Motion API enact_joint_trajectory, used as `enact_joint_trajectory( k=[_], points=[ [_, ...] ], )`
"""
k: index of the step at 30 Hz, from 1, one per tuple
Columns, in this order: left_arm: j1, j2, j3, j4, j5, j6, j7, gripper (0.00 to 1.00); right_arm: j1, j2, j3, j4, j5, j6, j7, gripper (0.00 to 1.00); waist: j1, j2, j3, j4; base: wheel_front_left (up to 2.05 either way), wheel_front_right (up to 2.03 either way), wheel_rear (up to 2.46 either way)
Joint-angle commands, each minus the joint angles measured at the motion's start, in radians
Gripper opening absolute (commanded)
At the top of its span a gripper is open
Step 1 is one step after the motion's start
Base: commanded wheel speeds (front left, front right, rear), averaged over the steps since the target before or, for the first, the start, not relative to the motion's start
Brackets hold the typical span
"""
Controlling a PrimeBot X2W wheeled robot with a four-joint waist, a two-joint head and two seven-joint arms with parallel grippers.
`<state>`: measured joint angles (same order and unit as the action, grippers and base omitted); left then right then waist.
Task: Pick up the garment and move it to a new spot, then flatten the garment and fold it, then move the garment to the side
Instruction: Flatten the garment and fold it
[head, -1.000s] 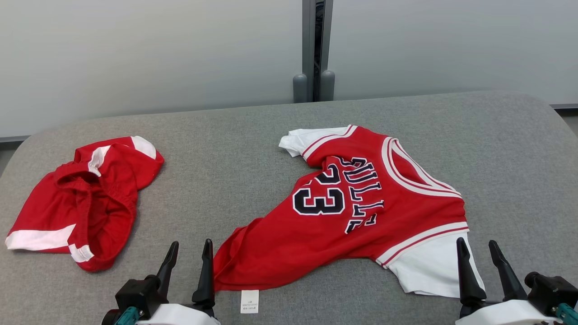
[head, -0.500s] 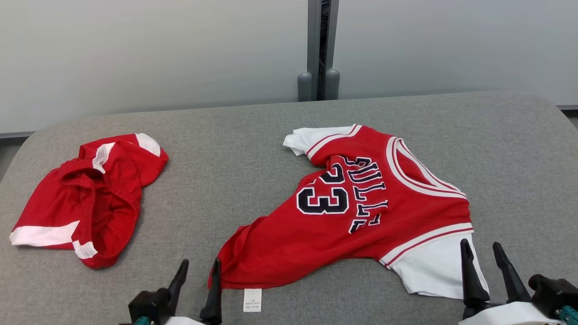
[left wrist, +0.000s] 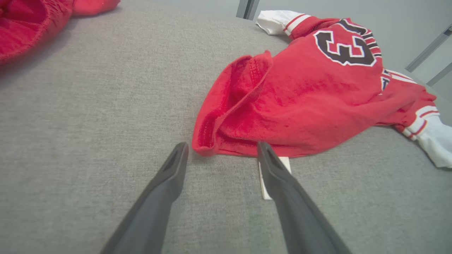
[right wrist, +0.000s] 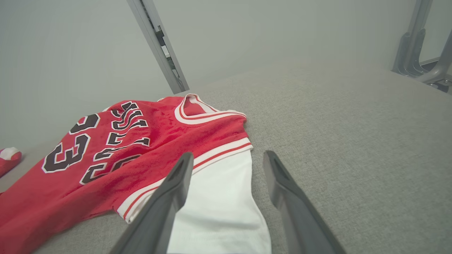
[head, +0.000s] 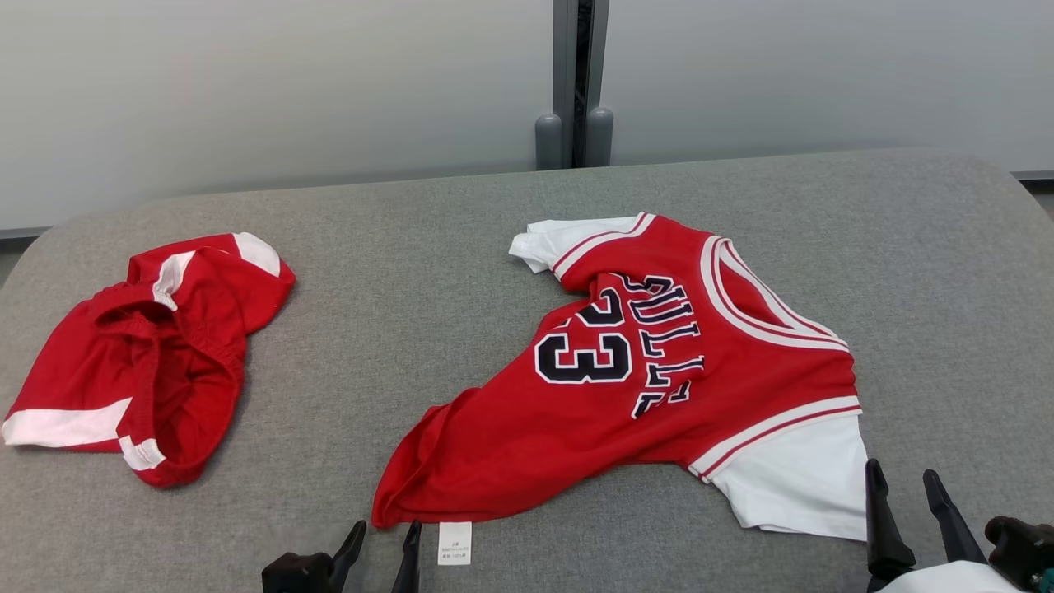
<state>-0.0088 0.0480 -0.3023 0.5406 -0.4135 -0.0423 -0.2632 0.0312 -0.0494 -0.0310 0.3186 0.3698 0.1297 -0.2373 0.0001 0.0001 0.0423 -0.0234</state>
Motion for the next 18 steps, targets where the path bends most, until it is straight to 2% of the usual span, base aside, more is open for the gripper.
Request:
enact_joint_trajectory(
  k=[1, 8, 18],
  points=[
    [-0.025, 0.005, 0.006, 0.010, -0.005, -0.002, -0.002, 1.00, 0.010, -0.004, -0.014, 0.012, 0.002, 0.002, 0.010, 1.00, -0.0001, -0.0001, 0.005, -0.001, 0.00, 0.00, 0.00],
    [-0.057, 0.005, 0.023, 0.034, -0.021, 0.014, -0.002, 1.00, -0.005, -0.004, -0.052, 0.061, -0.012, 0.002, 0.040, 1.00, -0.0001, -0.0001, 0.020, -0.009, 0.00, 0.00, 0.00],
    [-0.087, 0.005, 0.007, 0.076, -0.063, 0.001, -0.002, 1.00, -0.025, -0.004, -0.026, 0.134, -0.032, 0.002, 0.071, 1.00, -0.0001, -0.0001, 0.040, -0.015, 0.00, 0.00, 0.00]
  ],
)
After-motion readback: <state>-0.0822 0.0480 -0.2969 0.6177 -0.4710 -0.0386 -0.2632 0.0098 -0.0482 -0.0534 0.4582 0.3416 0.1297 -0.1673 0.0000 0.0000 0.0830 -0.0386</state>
